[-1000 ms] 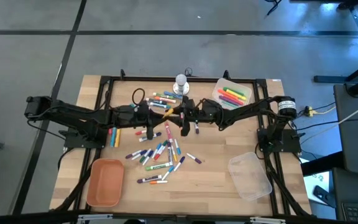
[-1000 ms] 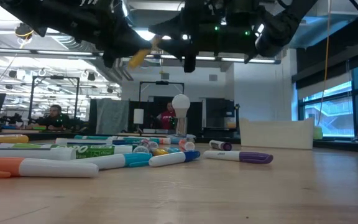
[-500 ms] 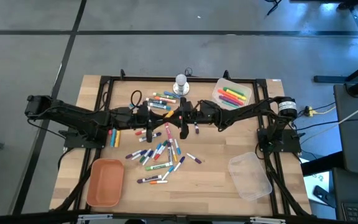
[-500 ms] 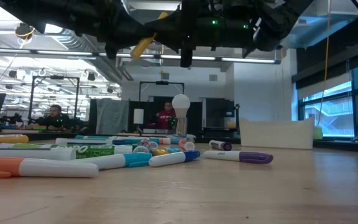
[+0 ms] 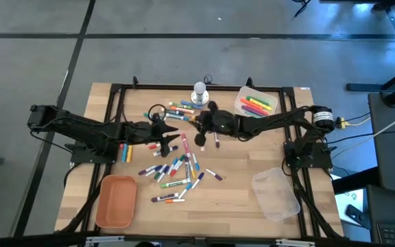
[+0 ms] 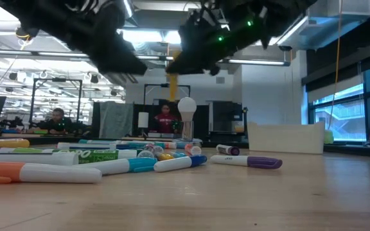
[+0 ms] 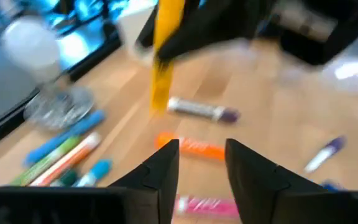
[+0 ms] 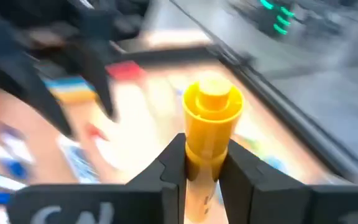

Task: Pick & Place Markers
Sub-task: Put the large yellow highlighter pen into the white bin, then put the medium blue marker pen into the transparent bin

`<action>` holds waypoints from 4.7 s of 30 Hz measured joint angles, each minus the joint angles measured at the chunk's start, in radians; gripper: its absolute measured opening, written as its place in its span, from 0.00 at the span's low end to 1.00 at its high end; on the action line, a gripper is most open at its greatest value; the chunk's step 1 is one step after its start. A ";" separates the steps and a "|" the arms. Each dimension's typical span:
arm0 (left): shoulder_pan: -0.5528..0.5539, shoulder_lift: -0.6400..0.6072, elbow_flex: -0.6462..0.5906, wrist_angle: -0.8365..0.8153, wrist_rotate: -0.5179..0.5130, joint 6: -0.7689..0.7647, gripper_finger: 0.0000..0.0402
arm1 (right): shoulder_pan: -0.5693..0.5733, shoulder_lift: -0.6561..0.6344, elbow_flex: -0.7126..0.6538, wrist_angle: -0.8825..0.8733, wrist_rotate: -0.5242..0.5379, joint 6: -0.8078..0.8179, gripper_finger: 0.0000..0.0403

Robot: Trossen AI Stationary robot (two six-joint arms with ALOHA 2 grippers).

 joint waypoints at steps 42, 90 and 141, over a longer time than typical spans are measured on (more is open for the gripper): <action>0.000 0.000 0.000 -0.164 -0.067 -0.061 0.36 | -0.191 -0.007 0.122 -1.223 0.545 0.702 0.57; 0.572 0.228 0.000 -0.300 0.056 0.117 0.41 | 0.047 -0.012 0.179 -0.339 0.106 0.081 0.55; 0.329 0.102 -0.102 0.620 0.358 -0.234 0.18 | -0.053 0.132 -0.012 0.369 -0.394 0.455 0.55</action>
